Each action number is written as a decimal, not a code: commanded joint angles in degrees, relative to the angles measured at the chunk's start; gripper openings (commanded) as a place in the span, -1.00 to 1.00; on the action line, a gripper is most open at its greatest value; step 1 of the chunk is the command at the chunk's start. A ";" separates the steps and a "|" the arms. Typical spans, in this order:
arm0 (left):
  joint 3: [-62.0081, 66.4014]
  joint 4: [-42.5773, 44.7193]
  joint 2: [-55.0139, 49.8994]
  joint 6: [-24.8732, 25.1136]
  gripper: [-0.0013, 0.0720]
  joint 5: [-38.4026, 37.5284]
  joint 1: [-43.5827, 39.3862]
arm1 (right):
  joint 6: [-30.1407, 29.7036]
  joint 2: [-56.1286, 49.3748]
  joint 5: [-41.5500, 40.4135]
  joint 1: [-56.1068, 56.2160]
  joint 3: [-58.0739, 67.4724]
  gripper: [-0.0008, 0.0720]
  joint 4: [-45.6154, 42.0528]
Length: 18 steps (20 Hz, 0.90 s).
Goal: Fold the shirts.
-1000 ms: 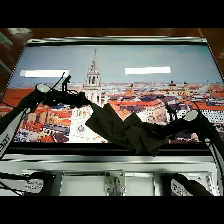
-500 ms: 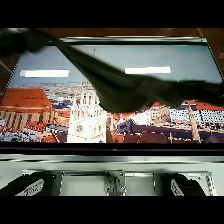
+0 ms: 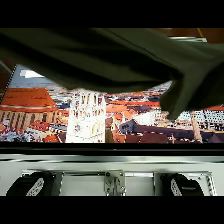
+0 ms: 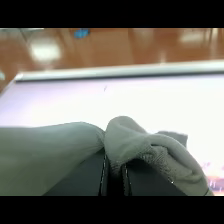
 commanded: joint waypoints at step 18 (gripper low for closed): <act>-40.17 10.25 -24.65 -8.68 -0.88 5.01 0.26 | 5.40 -30.77 -44.30 0.09 -42.60 -0.81 17.79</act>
